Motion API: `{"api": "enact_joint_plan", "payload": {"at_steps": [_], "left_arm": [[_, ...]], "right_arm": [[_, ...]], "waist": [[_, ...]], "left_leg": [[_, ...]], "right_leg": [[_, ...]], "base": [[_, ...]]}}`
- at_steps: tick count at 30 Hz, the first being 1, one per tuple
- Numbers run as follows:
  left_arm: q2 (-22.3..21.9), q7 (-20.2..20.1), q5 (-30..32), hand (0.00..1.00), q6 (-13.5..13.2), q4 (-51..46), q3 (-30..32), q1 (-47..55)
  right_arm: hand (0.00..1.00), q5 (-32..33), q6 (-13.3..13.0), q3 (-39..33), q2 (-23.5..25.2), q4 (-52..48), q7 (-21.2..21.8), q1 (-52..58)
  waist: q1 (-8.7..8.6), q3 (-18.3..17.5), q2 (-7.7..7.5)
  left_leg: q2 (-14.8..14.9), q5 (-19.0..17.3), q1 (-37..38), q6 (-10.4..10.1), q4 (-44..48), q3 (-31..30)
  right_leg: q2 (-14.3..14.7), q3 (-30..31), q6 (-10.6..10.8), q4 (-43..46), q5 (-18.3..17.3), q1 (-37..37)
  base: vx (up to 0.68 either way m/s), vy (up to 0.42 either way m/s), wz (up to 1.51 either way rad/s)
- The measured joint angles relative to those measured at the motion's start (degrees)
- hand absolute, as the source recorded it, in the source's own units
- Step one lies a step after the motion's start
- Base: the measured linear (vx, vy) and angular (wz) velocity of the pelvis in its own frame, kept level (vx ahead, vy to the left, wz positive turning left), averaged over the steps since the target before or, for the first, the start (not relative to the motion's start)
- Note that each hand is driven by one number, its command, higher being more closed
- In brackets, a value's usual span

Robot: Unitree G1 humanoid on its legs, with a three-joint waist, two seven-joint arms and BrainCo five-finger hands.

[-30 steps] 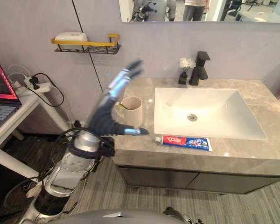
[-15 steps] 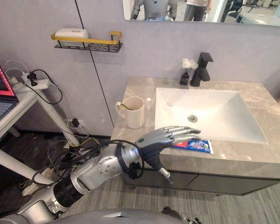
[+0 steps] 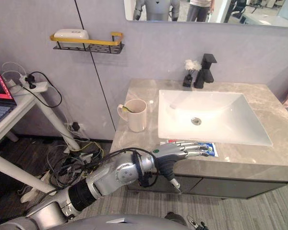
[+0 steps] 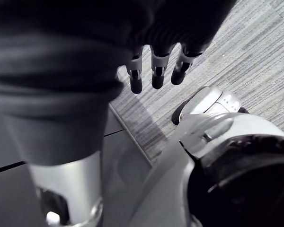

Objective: Organize washtable

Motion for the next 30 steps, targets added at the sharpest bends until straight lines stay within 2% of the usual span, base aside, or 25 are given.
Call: {"api": "enact_joint_plan", "payload": {"at_steps": [13,20,30], "left_arm": [[-4.1,4.0,0.6,0.00,0.4,1.9,0.2,-0.5],[-6.9,4.5,0.6,0.00,1.5,8.6,0.1,-4.0],[-8.7,4.8,0.6,0.00,2.8,15.6,0.1,-6.5]], "right_arm": [[0.00,0.0,0.0,-1.5,0.3,0.0,-0.7,0.0],[0.00,0.1,0.0,-2.3,0.5,0.0,-1.3,0.1],[0.00,0.5,0.0,-3.6,0.6,-0.4,-1.7,0.5]], "waist": [[-1.27,-0.4,0.19],[-1.50,-0.7,0.55],[-1.80,-1.0,1.00]], "left_leg": [[0.0,0.0,-0.2,0.0,0.1,0.8],[0.0,0.0,0.0,0.0,0.0,1.1],[0.0,0.0,-0.4,0.0,-0.2,1.2]], "right_leg": [[0.0,0.7,0.3,0.2,0.2,-0.6],[0.1,1.0,0.3,0.2,0.2,-0.7],[0.1,1.1,0.3,0.3,0.2,-1.4]], "base": [[0.00,0.001,-0.01],[0.00,0.002,-0.02],[0.00,0.000,0.00]]}}
